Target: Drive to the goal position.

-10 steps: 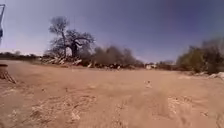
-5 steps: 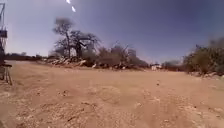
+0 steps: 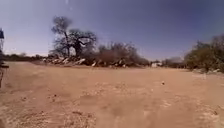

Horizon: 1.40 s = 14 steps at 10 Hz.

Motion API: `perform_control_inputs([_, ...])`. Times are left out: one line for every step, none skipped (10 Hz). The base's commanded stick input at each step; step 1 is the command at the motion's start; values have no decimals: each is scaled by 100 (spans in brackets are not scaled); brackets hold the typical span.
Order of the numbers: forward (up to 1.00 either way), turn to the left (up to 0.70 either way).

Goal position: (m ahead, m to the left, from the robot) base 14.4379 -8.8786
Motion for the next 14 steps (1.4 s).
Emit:
perform_control_inputs([85,0])
perform_control_inputs([85,0])
perform_control_inputs([85,0])
perform_control_inputs([85,-10])
perform_control_inputs([85,-23])
perform_control_inputs([85,-34])
perform_control_inputs([85,-34])
perform_control_inputs([85,-34])
perform_control_inputs([85,-34])
perform_control_inputs([85,-34])
perform_control_inputs([85,0])
perform_control_inputs([85,0])
perform_control_inputs([85,0])
perform_control_inputs([85,0])
